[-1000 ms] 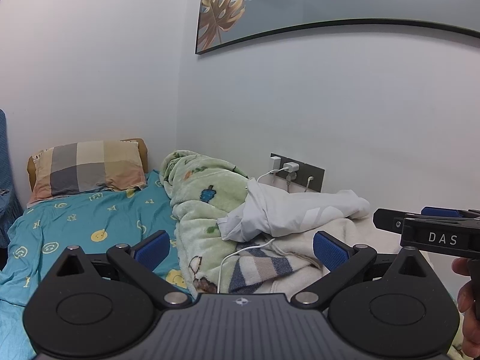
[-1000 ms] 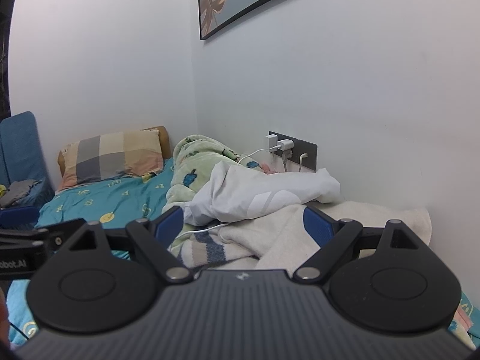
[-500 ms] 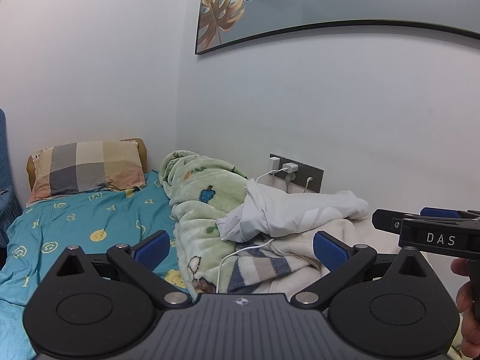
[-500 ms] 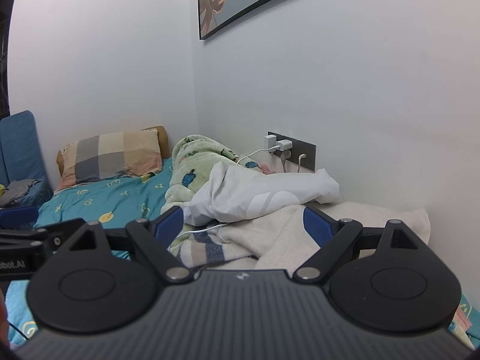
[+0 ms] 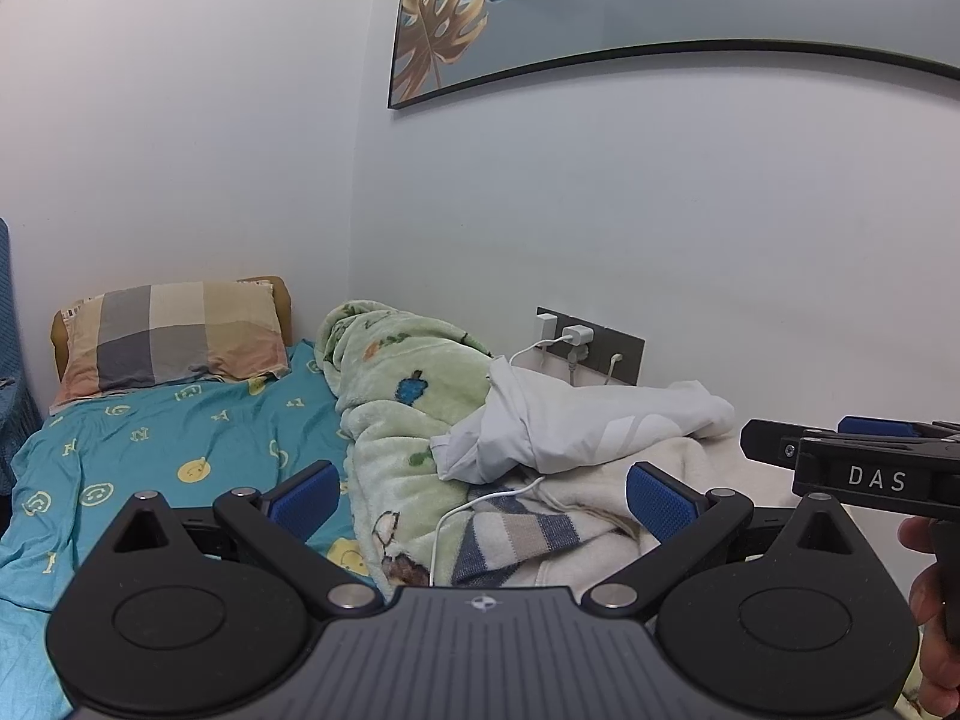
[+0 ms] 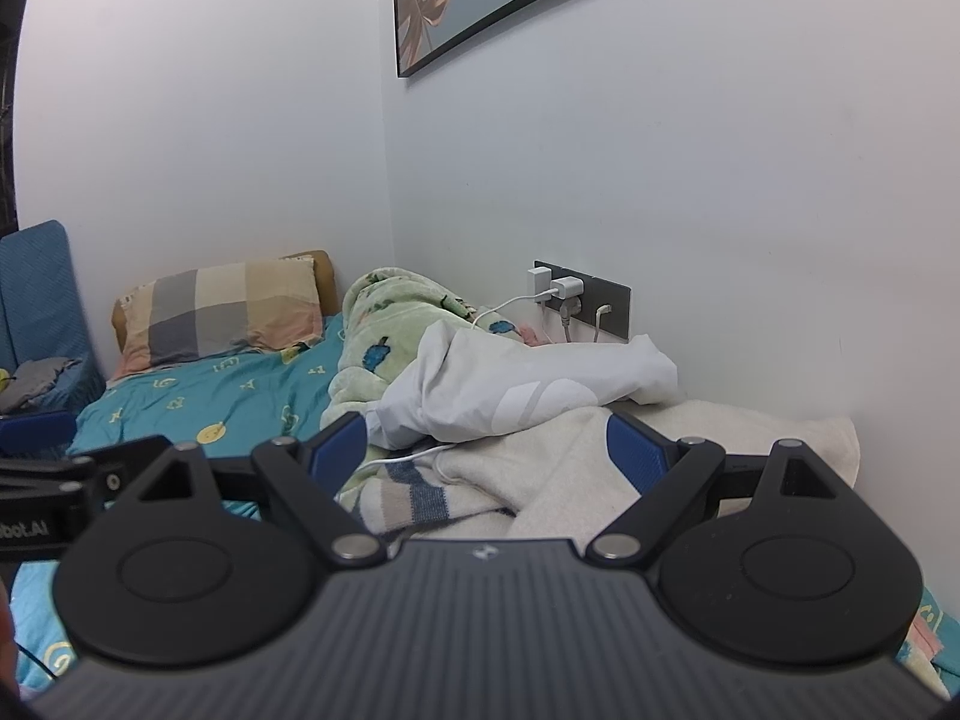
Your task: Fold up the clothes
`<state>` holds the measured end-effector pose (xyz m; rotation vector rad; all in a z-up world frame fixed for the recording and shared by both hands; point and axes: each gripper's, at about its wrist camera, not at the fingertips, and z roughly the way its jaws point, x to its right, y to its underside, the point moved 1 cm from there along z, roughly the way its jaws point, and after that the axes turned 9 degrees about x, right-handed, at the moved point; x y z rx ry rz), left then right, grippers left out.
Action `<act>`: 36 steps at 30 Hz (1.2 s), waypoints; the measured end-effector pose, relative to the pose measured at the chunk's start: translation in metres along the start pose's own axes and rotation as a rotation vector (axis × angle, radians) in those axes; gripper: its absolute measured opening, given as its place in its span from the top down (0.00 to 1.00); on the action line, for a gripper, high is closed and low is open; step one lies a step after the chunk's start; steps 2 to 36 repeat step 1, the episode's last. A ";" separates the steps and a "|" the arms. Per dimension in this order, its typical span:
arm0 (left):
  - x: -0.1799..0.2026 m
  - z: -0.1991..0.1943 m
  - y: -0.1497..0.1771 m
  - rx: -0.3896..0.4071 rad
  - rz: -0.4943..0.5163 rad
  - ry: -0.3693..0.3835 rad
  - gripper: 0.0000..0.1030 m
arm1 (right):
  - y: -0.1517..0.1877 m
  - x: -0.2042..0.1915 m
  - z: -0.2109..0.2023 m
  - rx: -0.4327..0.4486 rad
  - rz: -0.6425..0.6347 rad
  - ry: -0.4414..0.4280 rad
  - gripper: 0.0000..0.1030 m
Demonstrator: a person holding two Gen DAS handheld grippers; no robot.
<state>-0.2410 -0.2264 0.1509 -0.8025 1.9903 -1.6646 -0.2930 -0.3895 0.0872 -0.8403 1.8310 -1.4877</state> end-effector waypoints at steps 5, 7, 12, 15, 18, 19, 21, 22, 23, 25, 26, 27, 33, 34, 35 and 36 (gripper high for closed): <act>0.000 0.000 0.000 0.000 0.001 0.001 0.00 | 0.000 0.000 0.000 0.000 0.000 0.000 0.14; 0.000 0.000 0.000 0.000 0.001 0.001 0.00 | 0.000 0.000 0.000 0.000 0.000 0.000 0.14; 0.000 0.000 0.000 0.000 0.001 0.001 0.00 | 0.000 0.000 0.000 0.000 0.000 0.000 0.14; 0.000 0.000 0.000 0.000 0.001 0.001 0.00 | 0.000 0.000 0.000 0.000 0.000 0.000 0.14; 0.000 0.000 0.000 0.000 0.001 0.001 0.00 | 0.000 0.000 0.000 0.000 0.000 0.000 0.14; 0.000 0.000 0.000 0.000 0.001 0.001 0.00 | 0.000 0.000 0.000 0.000 0.000 0.000 0.14; 0.000 0.000 0.000 0.000 0.001 0.001 0.00 | 0.000 0.000 0.000 0.000 0.000 0.000 0.14; 0.000 0.000 0.000 0.000 0.001 0.001 0.00 | 0.000 0.000 0.000 0.000 0.000 0.000 0.14; 0.000 0.000 0.000 0.000 0.001 0.001 0.00 | 0.000 0.000 0.000 0.000 0.000 0.000 0.14; 0.000 0.000 0.000 0.000 0.001 0.001 0.00 | 0.000 0.000 0.000 0.000 0.000 0.000 0.14; 0.000 0.000 0.000 0.000 0.001 0.001 0.00 | 0.000 0.000 0.000 0.000 0.000 0.000 0.14; 0.000 0.000 0.000 0.000 0.001 0.001 0.00 | 0.000 0.000 0.000 0.000 0.000 0.000 0.14; 0.000 0.000 0.000 0.000 0.001 0.001 0.00 | 0.000 0.000 0.000 0.000 0.000 0.000 0.14; 0.000 0.000 0.000 0.000 0.001 0.001 0.00 | 0.000 0.000 0.000 0.000 0.000 0.000 0.14; 0.000 0.000 0.000 0.000 0.001 0.001 0.00 | 0.000 0.000 0.000 0.000 0.000 0.000 0.14; 0.000 0.000 0.000 0.000 0.001 0.001 0.00 | 0.000 0.000 0.000 0.000 0.000 0.000 0.14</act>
